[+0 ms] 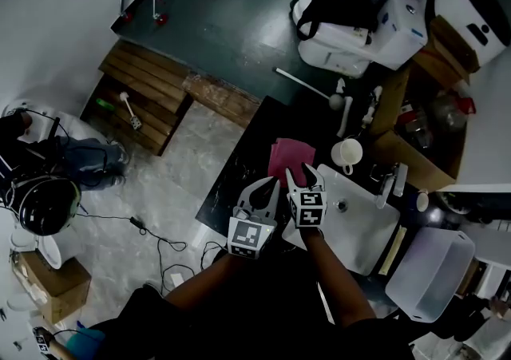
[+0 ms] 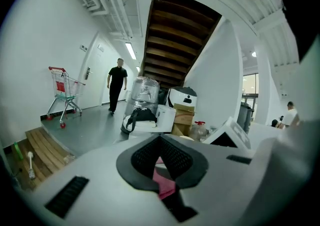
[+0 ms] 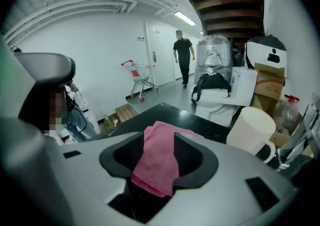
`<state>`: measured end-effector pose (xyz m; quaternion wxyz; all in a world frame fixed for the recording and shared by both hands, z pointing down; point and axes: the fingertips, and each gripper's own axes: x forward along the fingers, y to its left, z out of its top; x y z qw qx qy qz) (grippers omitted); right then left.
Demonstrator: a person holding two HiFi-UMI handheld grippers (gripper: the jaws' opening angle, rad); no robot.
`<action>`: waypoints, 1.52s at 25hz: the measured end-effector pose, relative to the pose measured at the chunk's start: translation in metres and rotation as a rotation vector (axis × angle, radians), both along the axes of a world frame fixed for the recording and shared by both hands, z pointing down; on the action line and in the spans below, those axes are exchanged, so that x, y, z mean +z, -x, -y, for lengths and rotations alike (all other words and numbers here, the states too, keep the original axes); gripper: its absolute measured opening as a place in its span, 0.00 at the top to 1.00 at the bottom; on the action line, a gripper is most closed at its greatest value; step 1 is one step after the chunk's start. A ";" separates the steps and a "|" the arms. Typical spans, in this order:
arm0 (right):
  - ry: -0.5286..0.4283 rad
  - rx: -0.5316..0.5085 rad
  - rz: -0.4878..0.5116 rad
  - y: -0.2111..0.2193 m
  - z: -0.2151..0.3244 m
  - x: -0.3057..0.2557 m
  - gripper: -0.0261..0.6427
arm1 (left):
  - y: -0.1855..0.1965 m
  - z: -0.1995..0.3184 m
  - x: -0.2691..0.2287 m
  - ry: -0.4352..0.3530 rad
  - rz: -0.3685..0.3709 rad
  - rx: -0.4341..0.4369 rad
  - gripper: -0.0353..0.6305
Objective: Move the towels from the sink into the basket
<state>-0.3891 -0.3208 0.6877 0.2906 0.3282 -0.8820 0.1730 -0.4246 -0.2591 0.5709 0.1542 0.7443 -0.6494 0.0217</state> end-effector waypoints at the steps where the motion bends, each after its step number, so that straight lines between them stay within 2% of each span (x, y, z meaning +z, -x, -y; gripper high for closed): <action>1: 0.015 0.009 -0.011 -0.001 0.003 0.008 0.67 | 0.001 0.001 0.002 0.004 -0.007 0.006 0.93; 3: 0.038 0.011 -0.030 0.001 0.008 0.020 0.63 | 0.005 0.002 0.005 0.018 -0.012 0.018 0.93; 7: 0.051 -0.021 -0.073 0.014 0.016 0.038 0.54 | 0.018 0.004 0.012 0.053 0.028 0.033 0.93; 12: 0.104 -0.022 -0.190 0.013 0.016 0.070 0.45 | 0.026 0.006 0.007 0.030 -0.046 0.020 0.93; 16: 0.074 -0.001 -0.184 0.016 0.018 0.071 0.45 | 0.033 0.005 0.003 0.007 -0.067 0.037 0.93; 17: 0.079 0.000 -0.182 0.017 0.015 0.072 0.47 | 0.035 0.004 0.002 0.004 -0.070 0.041 0.93; 20: 0.080 -0.009 -0.179 0.023 0.006 0.071 0.66 | 0.039 0.001 0.001 0.002 -0.059 0.068 0.93; 22: 0.079 0.001 -0.179 0.026 0.003 0.071 0.78 | 0.041 -0.002 -0.001 -0.004 -0.082 0.070 0.93; 23: 0.085 0.008 -0.177 0.027 0.002 0.071 0.81 | 0.042 -0.003 -0.001 -0.007 -0.091 0.072 0.93; 27: 0.072 0.036 -0.135 0.025 -0.001 0.064 0.83 | 0.048 -0.010 0.000 -0.004 -0.090 0.104 0.93; 31: 0.046 0.125 -0.070 0.013 -0.008 0.042 0.84 | 0.049 -0.009 -0.004 -0.008 -0.056 0.157 0.93; 34: 0.039 0.195 -0.051 -0.007 -0.017 0.022 0.84 | 0.040 -0.011 0.000 -0.013 -0.065 0.165 0.93; 38: -0.014 0.300 0.025 -0.036 -0.029 -0.022 0.84 | 0.017 -0.014 -0.001 -0.025 -0.031 0.222 0.93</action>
